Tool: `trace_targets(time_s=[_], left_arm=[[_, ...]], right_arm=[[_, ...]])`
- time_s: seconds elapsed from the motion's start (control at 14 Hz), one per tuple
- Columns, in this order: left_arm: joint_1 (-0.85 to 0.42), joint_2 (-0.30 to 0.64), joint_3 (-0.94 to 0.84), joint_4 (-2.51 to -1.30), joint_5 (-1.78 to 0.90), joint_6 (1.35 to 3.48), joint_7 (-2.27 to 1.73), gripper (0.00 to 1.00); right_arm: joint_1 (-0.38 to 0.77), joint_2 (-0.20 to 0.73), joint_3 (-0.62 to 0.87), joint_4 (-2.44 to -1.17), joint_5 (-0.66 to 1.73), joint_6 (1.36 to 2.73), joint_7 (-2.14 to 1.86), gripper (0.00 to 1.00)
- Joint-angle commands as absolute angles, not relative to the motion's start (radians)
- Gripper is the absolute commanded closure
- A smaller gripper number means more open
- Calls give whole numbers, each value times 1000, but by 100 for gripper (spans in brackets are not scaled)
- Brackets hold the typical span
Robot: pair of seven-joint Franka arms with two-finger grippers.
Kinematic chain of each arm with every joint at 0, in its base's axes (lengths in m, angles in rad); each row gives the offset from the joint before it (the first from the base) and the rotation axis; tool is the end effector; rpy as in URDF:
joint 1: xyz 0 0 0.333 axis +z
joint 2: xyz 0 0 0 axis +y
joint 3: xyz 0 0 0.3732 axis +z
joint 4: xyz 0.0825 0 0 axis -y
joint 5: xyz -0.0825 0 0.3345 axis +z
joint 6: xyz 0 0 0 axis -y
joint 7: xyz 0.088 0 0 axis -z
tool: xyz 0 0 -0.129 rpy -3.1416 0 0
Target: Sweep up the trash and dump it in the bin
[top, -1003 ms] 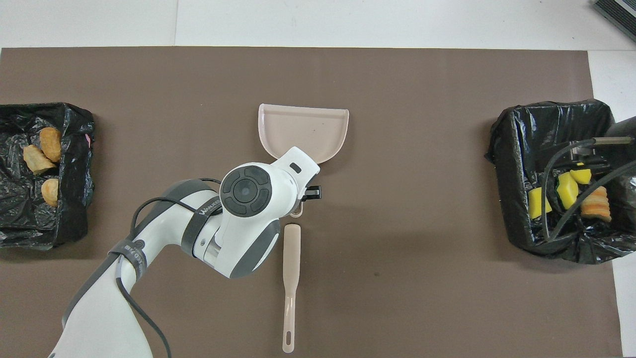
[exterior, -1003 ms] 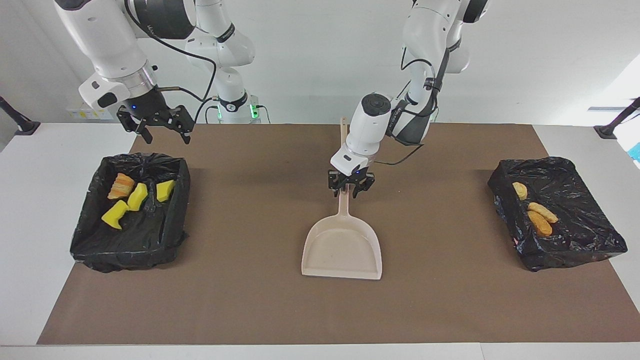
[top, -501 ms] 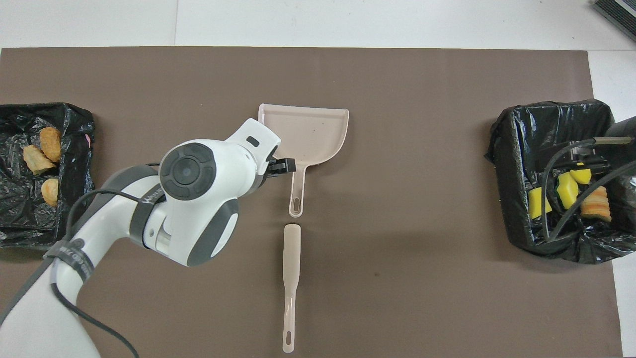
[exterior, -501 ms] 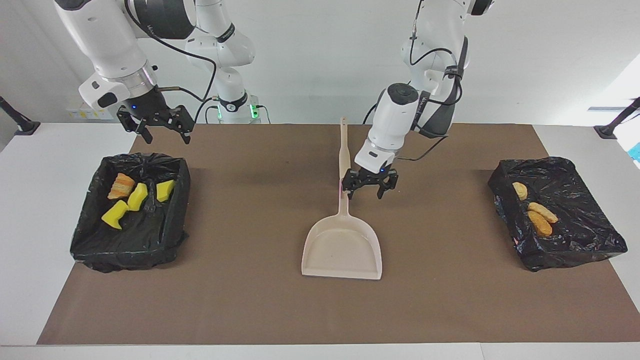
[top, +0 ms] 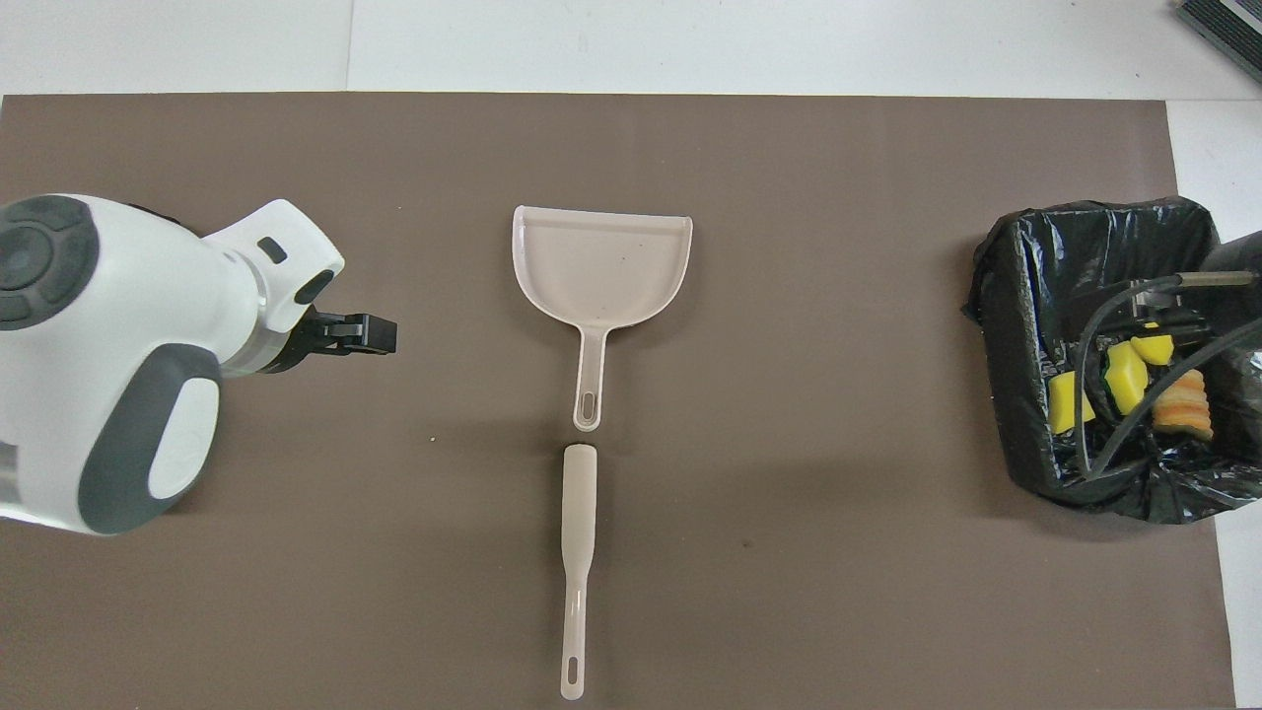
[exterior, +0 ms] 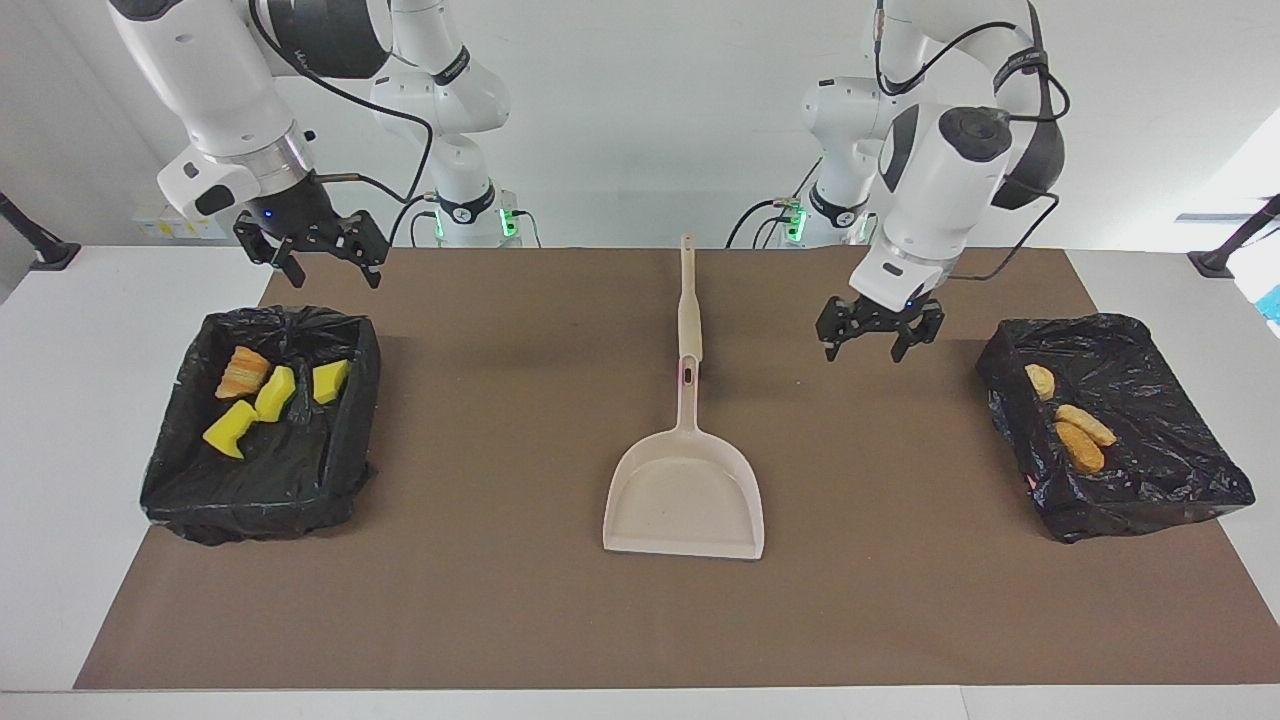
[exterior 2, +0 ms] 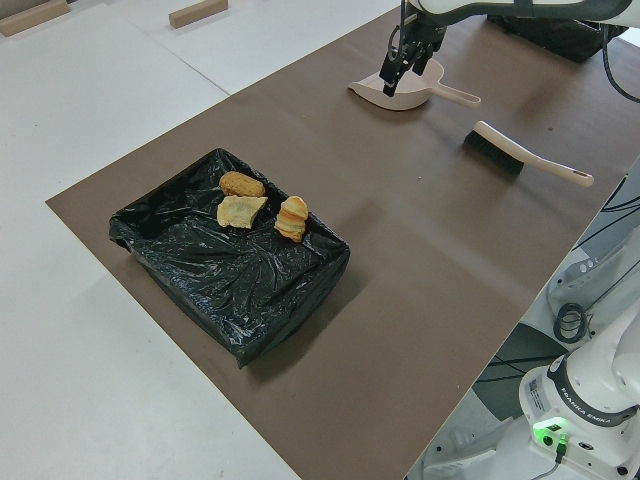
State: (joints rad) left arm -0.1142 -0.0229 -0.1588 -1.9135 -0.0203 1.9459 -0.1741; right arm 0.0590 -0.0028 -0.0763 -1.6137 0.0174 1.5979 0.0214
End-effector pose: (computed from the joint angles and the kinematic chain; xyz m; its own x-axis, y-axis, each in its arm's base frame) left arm 0.4928 -0.1407 0.5571 0.9945 -0.0912 0.0514 -0.0925 -0.9954 0.0249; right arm 0.5053 -0.0066 0.6453 0.9991 -0.0392 -0.0134 -0.0394 -0.9991 -0.0173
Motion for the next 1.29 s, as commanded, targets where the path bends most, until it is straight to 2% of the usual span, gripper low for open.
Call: trace_targets(time_s=[0.0,0.36,0.43,1.22], left_arm=[[-55,-80,-169,-1878,-8,1806,-82,0],[-5,-71,-160,-1649,-5,1490,-80,0],[8,-72,-152,-1634,-2,1467,-74,0],[49,-77,-146,-1647,17,1540,-45,0]], right_arm=[[52,-6,-75,-1614,34,1586,35,0],[52,-6,-75,-1614,34,1586,35,0],[52,-6,-75,-1614,34,1586,35,0],[52,-6,-75,-1614,34,1586,35,0]])
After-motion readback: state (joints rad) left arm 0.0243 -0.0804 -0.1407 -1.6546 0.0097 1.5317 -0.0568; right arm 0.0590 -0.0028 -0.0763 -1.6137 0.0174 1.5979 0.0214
